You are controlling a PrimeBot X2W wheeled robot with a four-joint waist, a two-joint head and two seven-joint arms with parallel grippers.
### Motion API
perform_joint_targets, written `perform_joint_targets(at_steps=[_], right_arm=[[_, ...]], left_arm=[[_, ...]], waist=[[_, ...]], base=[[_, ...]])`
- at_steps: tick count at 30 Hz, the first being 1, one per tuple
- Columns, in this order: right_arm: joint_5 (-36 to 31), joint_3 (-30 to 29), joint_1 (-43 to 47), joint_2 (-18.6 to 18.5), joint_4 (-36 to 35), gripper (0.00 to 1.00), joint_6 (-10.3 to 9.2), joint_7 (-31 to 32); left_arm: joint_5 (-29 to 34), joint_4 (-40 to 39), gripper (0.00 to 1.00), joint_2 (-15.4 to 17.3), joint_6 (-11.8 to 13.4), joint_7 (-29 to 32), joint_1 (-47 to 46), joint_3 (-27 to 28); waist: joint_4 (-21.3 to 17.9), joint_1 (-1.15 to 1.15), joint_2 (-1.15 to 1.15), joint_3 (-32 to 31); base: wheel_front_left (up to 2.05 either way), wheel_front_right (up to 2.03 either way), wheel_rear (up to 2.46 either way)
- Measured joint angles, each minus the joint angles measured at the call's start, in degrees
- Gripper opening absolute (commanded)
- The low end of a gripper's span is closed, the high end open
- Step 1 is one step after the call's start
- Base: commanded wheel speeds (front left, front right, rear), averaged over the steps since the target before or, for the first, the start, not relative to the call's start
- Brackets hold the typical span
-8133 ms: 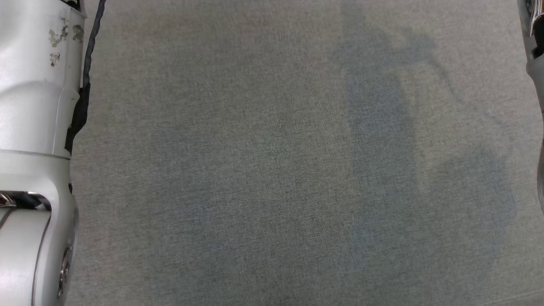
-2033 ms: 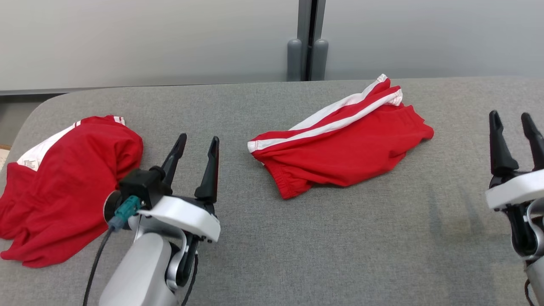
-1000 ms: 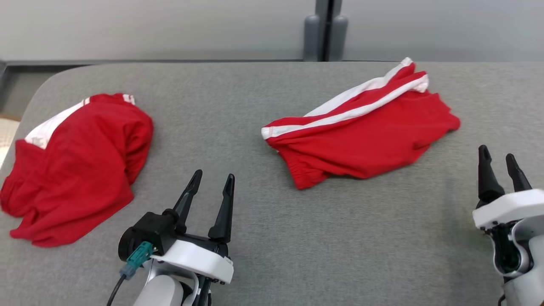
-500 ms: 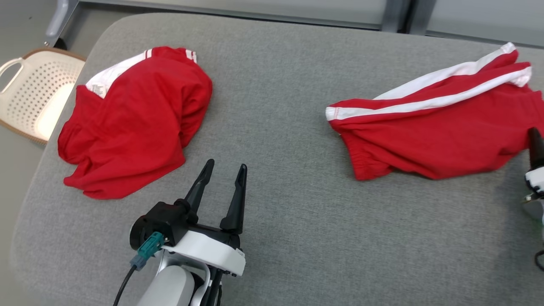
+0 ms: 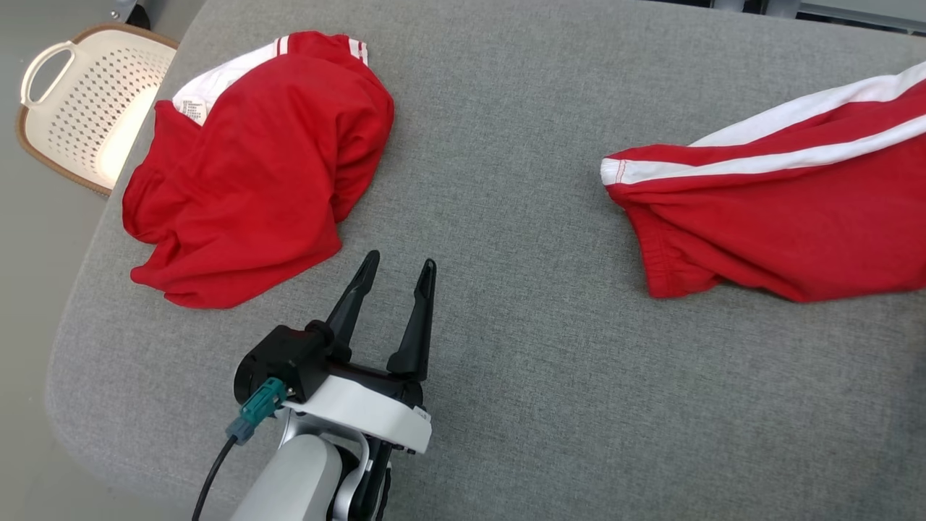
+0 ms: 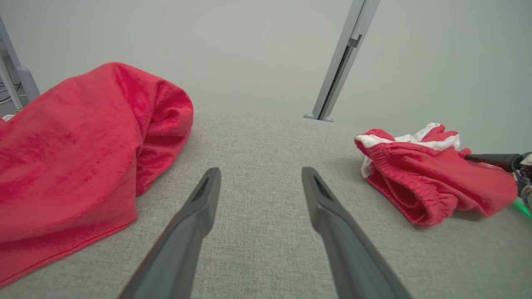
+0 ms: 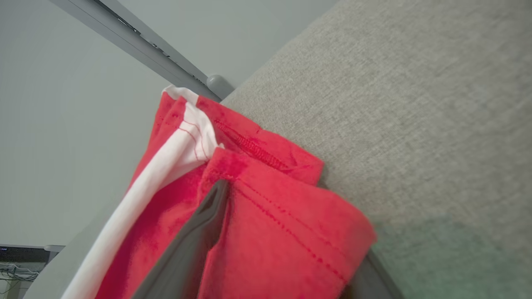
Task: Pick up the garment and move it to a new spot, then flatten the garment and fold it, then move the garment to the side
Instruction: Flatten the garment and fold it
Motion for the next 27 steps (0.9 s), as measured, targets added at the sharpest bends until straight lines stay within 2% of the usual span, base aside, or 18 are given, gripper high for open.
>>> perform_joint_targets(at_steps=[3,4,5,6,14,23,27], right_arm=[[-1.07,0.04,-2.25,-0.78,1.72,1.00,0.01,0.35],[-1.10,0.02,-2.89,-0.97,2.14,0.87,0.00,0.46],[-1.36,0.04,-3.41,-1.11,2.49,0.27,0.00,0.49],[-1.56,0.11,-3.81,-1.19,2.77,0.00,0.00,0.49],[0.37,0.94,-4.02,1.00,1.12,0.00,0.15,-1.09],[7.56,0.97,0.88,3.13,-5.19,0.00,0.19,-3.88],[10.13,-0.58,3.86,3.20,-5.88,0.00,0.19,-5.13]], left_arm=[[-0.31,-0.22,1.00,0.00,0.12,0.00,-0.43,-0.24],[-0.64,-0.24,1.00,0.00,0.18,0.00,-0.54,-0.30],[-0.66,-0.26,1.00,0.00,0.24,0.00,-0.66,-0.32],[-0.81,-0.26,1.00,0.00,0.26,0.00,-0.81,-0.35],[-1.41,0.37,1.00,-0.01,0.60,0.00,-0.99,-0.16],[-0.96,1.31,1.00,-0.02,0.42,0.00,-0.88,0.31],[-0.67,1.82,1.00,-0.01,0.34,0.00,0.01,0.79]], waist=[[0.43,0.00,0.00,0.76],[0.59,0.00,0.00,0.96],[0.72,0.00,0.00,1.11],[0.81,0.00,0.00,1.21],[0.15,0.00,0.00,0.71],[-2.08,0.00,0.00,-1.55],[-3.32,0.00,0.00,-3.23]], base=[[0.00,0.00,0.00],[0.00,0.00,0.00],[0.00,0.00,0.00],[0.00,0.00,0.00],[0.00,0.00,0.00],[0.00,0.00,0.00],[0.00,0.00,0.00]])
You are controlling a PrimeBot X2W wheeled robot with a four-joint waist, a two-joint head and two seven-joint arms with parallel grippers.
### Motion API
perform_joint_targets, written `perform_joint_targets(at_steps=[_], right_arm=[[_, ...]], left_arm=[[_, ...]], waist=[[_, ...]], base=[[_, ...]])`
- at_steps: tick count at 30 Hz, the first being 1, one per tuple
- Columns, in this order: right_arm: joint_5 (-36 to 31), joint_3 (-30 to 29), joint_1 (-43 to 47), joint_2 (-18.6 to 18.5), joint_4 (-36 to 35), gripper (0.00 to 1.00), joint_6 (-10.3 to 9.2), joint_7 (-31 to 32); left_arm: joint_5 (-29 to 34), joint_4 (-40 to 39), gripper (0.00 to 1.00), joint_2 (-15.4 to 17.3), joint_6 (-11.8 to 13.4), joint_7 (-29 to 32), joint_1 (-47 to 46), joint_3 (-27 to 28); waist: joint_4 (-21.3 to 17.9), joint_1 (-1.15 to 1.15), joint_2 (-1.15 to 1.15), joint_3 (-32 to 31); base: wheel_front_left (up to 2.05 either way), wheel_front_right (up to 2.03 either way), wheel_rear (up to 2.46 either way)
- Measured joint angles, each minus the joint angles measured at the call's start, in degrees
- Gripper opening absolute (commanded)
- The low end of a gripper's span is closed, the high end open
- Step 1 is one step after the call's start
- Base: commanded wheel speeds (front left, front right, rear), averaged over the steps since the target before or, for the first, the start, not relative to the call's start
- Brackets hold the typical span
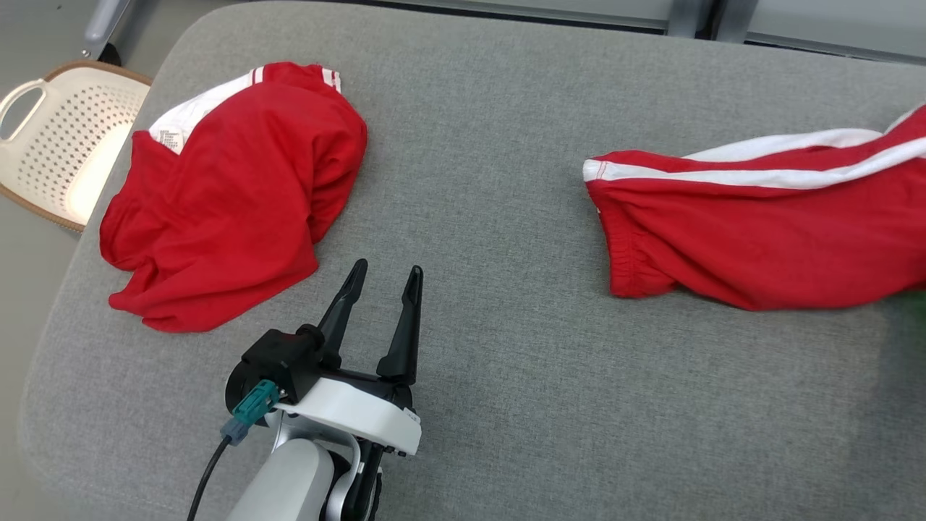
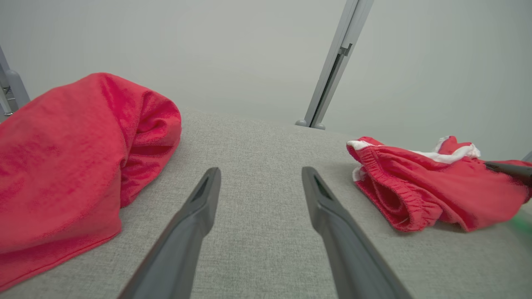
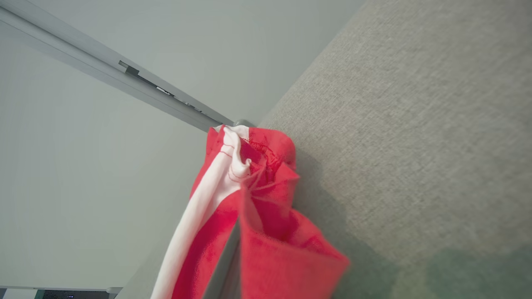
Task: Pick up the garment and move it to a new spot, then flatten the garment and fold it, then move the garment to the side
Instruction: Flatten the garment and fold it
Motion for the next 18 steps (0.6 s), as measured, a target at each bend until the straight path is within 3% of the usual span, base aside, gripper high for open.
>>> perform_joint_targets(at_steps=[7,13,18], right_arm=[[1.98,-5.36,3.92,-0.75,3.05,0.00,-0.02,-2.91],[-0.07,-9.98,5.20,-2.12,10.40,0.00,-0.02,-6.19],[-3.27,-10.55,5.36,-1.94,15.06,0.00,-0.03,-8.84]], left_arm=[[0.20,0.65,1.00,-0.02,-0.18,0.00,2.00,1.27],[0.24,1.11,1.00,-0.03,-0.42,0.00,4.03,2.35],[0.48,1.25,1.00,0.01,-0.63,0.00,5.66,3.08]], waist=[[-2.58,0.00,0.00,-3.89],[-4.95,0.00,0.00,-7.66],[-7.31,0.00,0.00,-9.78]], base=[[0.00,0.00,0.00],[0.00,0.00,0.00],[0.00,0.00,0.00]])
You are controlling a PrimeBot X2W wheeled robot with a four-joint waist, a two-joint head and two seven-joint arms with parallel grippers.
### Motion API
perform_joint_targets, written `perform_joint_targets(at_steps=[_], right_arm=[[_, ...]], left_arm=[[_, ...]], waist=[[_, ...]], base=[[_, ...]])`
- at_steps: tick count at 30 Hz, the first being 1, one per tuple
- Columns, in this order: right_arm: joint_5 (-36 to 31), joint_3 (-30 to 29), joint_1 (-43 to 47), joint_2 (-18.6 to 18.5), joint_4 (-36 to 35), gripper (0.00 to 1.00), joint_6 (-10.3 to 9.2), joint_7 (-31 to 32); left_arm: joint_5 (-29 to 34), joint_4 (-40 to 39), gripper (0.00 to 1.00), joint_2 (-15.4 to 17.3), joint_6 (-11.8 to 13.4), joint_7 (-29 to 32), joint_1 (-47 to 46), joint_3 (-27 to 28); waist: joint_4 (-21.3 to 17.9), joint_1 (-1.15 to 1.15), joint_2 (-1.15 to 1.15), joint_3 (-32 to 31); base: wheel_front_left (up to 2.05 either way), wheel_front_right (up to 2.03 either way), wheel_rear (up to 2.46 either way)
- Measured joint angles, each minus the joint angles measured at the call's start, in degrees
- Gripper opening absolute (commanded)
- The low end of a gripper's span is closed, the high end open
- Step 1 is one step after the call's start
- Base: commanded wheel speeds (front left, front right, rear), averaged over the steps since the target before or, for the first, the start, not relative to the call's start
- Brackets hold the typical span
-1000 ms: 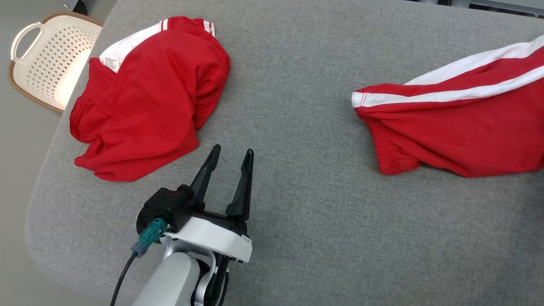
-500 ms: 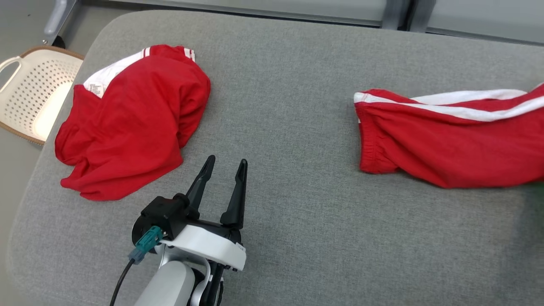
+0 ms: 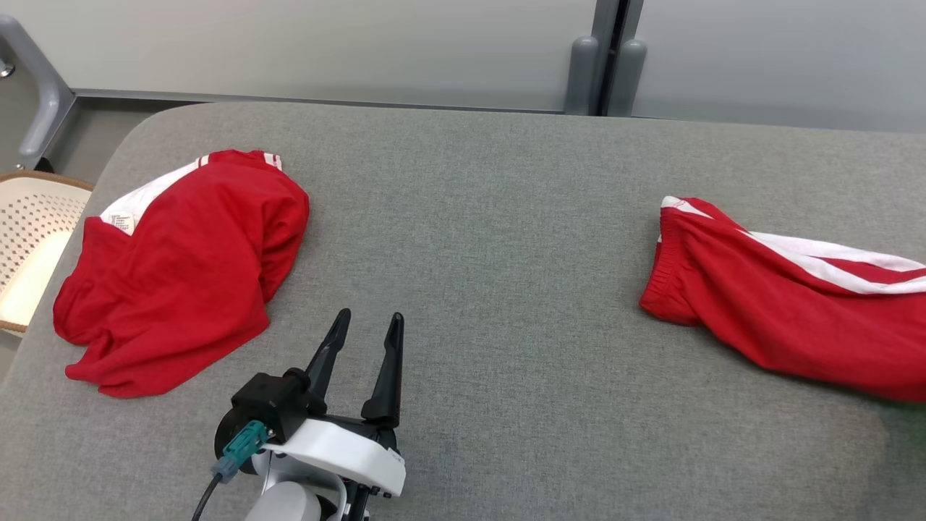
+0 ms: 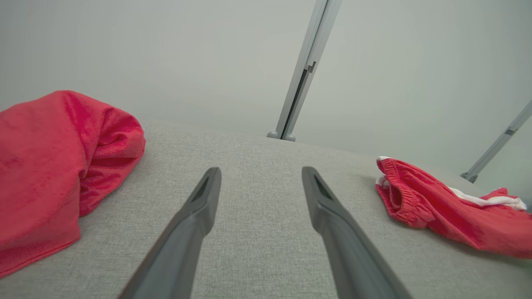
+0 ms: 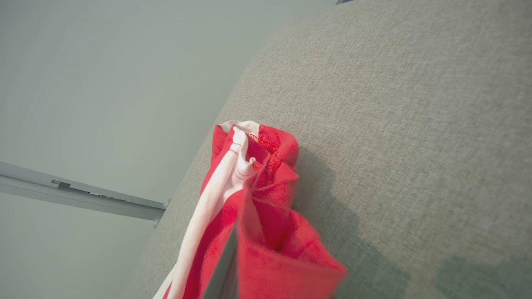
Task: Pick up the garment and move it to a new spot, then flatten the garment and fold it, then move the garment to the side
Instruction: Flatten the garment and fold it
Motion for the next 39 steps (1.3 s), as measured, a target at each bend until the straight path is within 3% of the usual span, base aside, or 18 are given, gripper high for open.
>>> perform_joint_targets(at_steps=[6,16,24,30,37,38,39], right_arm=[[-0.91,1.34,-2.05,2.42,-2.97,0.00,0.00,-2.16],[4.81,11.44,4.47,10.29,-26.09,0.00,0.00,2.85],[9.34,19.29,11.99,13.19,-39.17,0.00,0.00,7.19],[10.29,22.29,14.98,13.73,-41.09,0.00,0.00,7.75],[9.71,25.38,15.01,14.25,-38.73,0.00,0.00,7.87],[9.25,25.84,15.01,14.26,-38.19,0.84,0.00,7.92],[8.80,26.25,14.96,14.27,-37.60,1.00,0.00,7.95]], left_arm=[[-0.04,0.49,1.00,-0.02,-0.40,0.00,0.05,-0.03],[-0.26,1.80,1.00,-0.03,-0.90,0.00,0.60,1.02],[-0.20,2.14,1.00,-0.02,-1.05,0.00,1.35,0.90],[-0.90,2.70,1.00,-0.02,-0.80,0.00,1.47,0.24],[-2.13,2.75,1.00,-0.02,-0.29,0.00,1.57,-0.34],[-2.36,2.70,1.00,-0.03,-0.23,0.00,1.55,-0.55],[-2.40,2.63,1.00,-0.03,-0.21,0.00,1.54,-0.77]], waist=[[-0.97,0.00,0.00,-1.36],[-0.57,0.00,0.00,-3.82],[0.92,0.00,0.00,-4.53],[2.88,0.00,0.00,-4.34],[5.07,0.00,0.00,-3.24],[5.41,0.00,0.00,-3.02],[5.74,0.00,0.00,-2.78]], base=[[0.00,0.00,0.00],[0.00,0.00,0.00],[0.00,0.00,0.00],[0.00,0.00,0.00],[0.00,0.00,0.00],[0.00,0.00,0.00],[0.00,0.00,0.00]])
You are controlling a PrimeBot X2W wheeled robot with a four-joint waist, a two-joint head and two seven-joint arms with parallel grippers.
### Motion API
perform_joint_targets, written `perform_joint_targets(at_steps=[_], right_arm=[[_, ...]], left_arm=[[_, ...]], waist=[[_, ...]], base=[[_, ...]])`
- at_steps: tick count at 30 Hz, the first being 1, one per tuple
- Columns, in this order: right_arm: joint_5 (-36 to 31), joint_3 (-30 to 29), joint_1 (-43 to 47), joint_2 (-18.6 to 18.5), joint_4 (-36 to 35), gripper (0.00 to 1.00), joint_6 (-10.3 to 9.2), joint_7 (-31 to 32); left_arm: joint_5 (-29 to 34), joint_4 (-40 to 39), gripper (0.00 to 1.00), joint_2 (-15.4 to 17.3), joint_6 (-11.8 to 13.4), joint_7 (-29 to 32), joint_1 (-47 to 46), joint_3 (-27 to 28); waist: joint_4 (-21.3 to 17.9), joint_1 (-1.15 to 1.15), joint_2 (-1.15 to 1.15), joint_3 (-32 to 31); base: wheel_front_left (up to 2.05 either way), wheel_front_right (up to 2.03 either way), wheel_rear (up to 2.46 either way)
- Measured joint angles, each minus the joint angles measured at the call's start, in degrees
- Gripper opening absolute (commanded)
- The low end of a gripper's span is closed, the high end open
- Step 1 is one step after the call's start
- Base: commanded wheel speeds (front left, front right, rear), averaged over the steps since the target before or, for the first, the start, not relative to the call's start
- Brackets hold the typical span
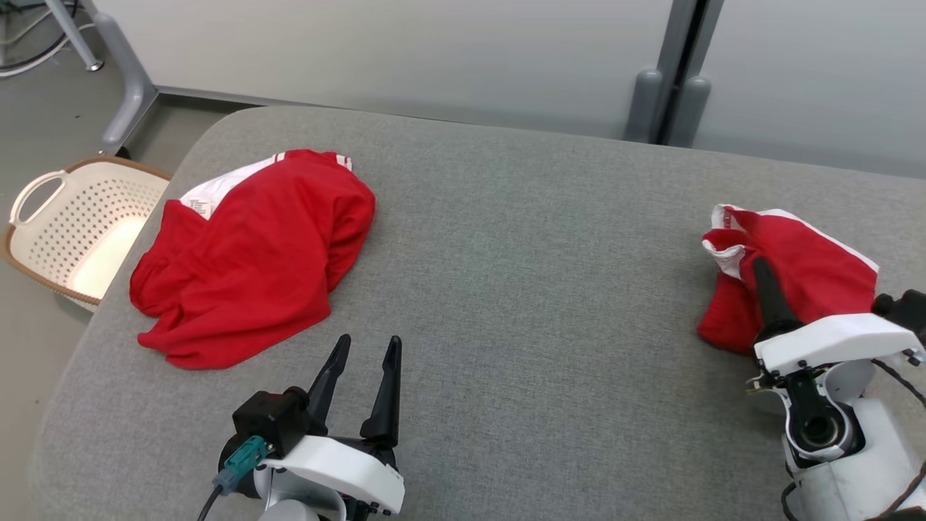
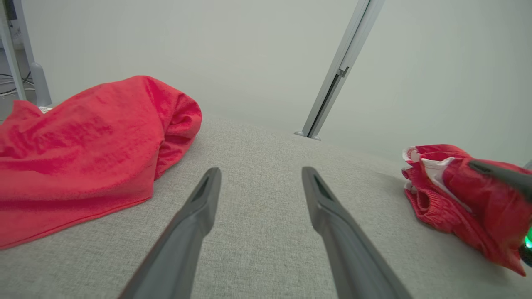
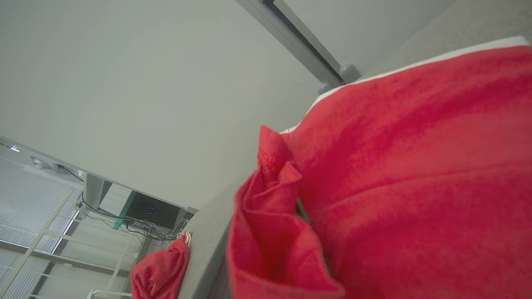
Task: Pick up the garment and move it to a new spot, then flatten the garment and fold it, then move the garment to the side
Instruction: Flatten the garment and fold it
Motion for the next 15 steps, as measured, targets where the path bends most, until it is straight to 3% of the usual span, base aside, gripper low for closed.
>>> perform_joint_targets(at_steps=[15], right_arm=[[-0.82,5.11,-2.29,1.13,9.00,1.00,0.00,4.08]], left_arm=[[-2.12,-0.33,1.00,0.04,-0.41,0.00,-0.37,-0.66]], waist=[[2.08,0.00,0.00,3.18]], base=[[0.00,0.00,0.00]])
